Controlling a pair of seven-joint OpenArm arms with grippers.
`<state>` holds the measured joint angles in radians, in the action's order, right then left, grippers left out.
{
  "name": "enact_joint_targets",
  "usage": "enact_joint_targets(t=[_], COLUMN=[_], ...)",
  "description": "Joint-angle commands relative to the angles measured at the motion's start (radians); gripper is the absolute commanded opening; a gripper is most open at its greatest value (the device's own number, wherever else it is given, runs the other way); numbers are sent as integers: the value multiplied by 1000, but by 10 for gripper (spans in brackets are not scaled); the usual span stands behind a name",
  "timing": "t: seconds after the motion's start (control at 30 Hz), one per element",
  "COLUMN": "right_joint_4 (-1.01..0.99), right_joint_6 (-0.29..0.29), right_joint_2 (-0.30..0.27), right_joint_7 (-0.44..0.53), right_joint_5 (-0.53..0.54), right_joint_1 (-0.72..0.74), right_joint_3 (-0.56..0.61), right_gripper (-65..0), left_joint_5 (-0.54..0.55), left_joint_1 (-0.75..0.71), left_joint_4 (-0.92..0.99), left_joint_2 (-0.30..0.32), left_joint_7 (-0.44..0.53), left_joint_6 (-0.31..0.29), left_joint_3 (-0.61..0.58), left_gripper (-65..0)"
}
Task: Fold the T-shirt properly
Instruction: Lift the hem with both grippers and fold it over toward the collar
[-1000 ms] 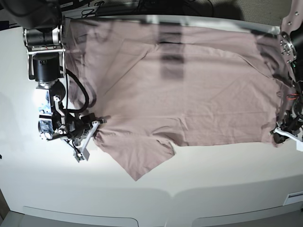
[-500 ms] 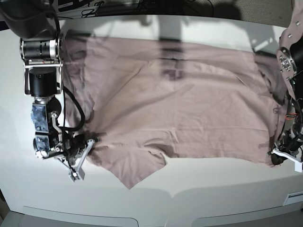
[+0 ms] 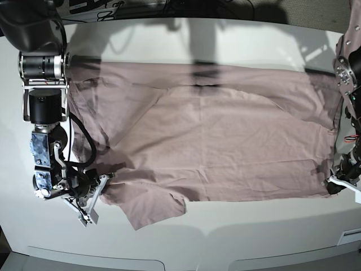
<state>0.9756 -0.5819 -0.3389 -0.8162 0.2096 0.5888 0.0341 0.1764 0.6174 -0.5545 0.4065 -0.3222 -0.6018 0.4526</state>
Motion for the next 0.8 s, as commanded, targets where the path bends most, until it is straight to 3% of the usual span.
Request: enact_joint_targets(t=[0.0,0.1,0.4,0.67,0.77], right_joint_4=[17,23,56,197,282], right_joint_6=[-21,-58,-75,-72,-29], right_joint_2=[-11,-13,-66,-65,-66], right_joint_7=[14,3,-35,31,39], right_joint_5=[11,12,90,89,89], right_joint_1=[37,37,34,-55,-103], right_joint_3=[-4,-4,-4,-4,-4], right_gripper=[-650,-650,-650,-650,-650], left_joint_5=[16,26,90,86,86], left_joint_1=[31,31,31,25,6], left_joint_4=[-18,-18,-18,-19,-45], left_joint_2=[27,40,46,46,45], left_joint_7=[23,14,-48,-73,-59], left_joint_6=[-34,-80,-80,-80,-80], left_joint_3=[3,3,3,3,3], left_gripper=[-650,-650,-650,-650,-650])
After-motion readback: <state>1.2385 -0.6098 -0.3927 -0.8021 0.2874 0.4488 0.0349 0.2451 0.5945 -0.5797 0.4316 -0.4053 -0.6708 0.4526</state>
